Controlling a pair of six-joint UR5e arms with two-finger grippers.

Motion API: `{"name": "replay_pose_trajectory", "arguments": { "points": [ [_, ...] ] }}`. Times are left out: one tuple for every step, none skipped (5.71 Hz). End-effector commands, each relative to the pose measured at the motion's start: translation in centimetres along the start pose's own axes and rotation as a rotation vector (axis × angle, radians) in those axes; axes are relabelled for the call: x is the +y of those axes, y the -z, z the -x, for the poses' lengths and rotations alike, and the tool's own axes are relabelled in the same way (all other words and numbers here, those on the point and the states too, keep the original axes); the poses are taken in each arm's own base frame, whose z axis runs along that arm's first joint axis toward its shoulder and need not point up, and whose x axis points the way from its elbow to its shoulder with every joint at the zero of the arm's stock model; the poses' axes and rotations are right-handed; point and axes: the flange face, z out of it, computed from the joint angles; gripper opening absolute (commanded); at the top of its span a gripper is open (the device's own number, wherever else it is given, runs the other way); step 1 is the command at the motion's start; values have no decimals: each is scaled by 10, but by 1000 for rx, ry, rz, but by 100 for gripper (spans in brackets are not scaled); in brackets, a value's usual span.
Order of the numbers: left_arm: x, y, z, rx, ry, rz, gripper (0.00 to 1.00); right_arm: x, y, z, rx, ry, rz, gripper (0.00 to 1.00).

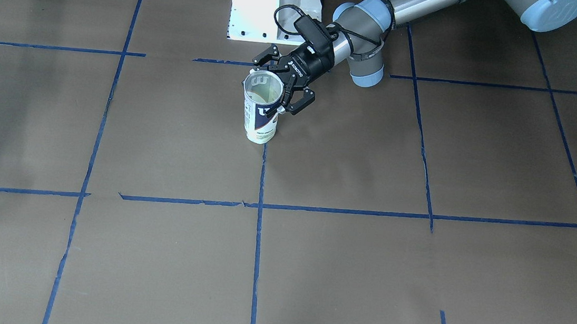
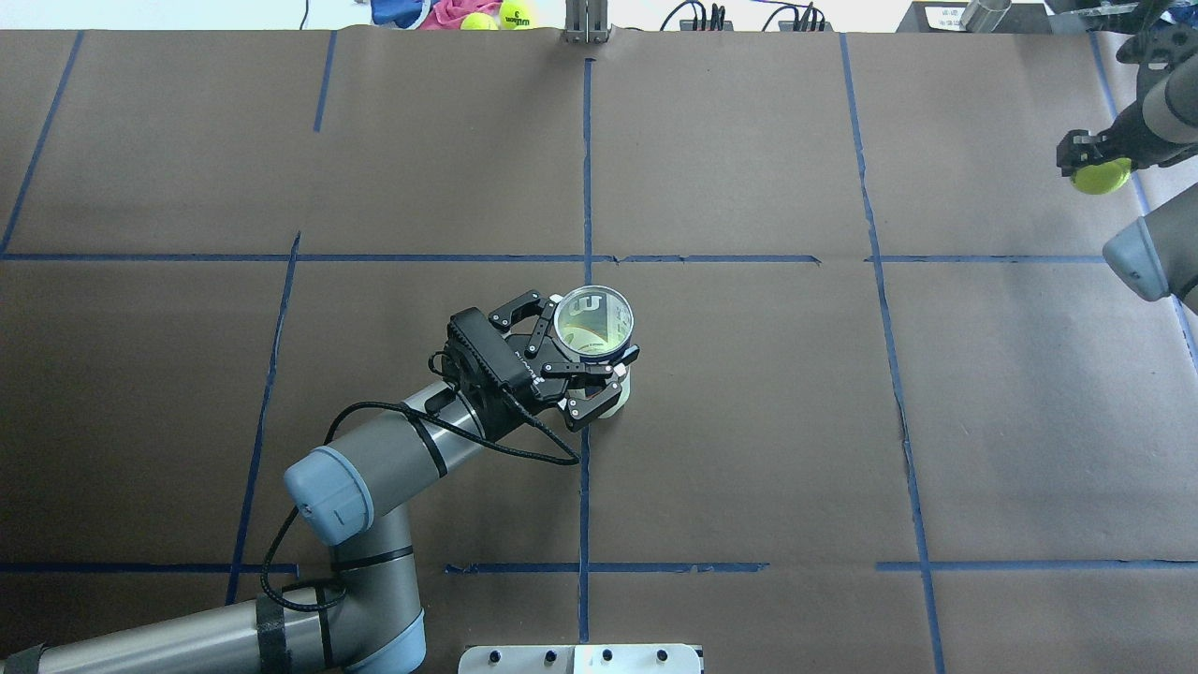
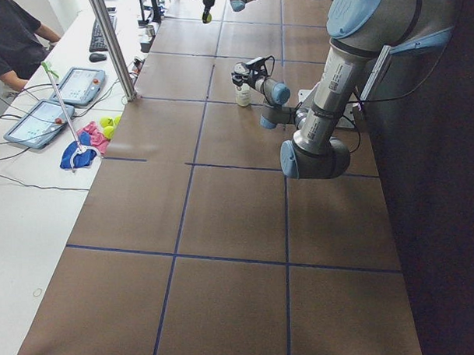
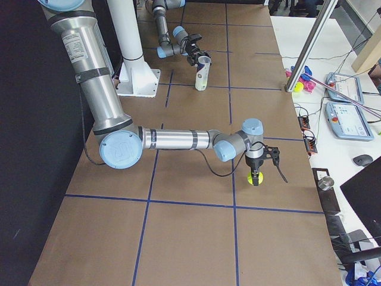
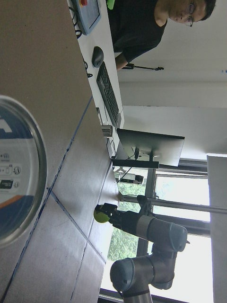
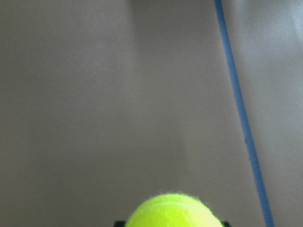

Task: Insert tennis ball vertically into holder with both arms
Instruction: 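Carry the second ball with the right gripper into the can opening and release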

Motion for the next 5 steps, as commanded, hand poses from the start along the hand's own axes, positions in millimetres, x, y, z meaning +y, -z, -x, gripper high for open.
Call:
{"name": "replay_pose_trajectory", "arguments": {
  "points": [
    [1, 0, 0, -1, -1, 1, 87, 47, 143, 107, -279, -53, 143, 0],
    [0, 0, 0, 0, 0, 0, 87, 113, 186, 194, -362, -107, 217, 1],
    [0, 0, 0, 1, -1, 0, 87, 150, 219, 275, -422, -187, 252, 1],
    [1, 0, -1, 0, 0, 2, 86, 187, 243, 349, -469, -231, 292, 1],
    [1, 0, 0, -1, -3, 2, 87, 222, 259, 402, -494, -284, 313, 1]
  ]
}}
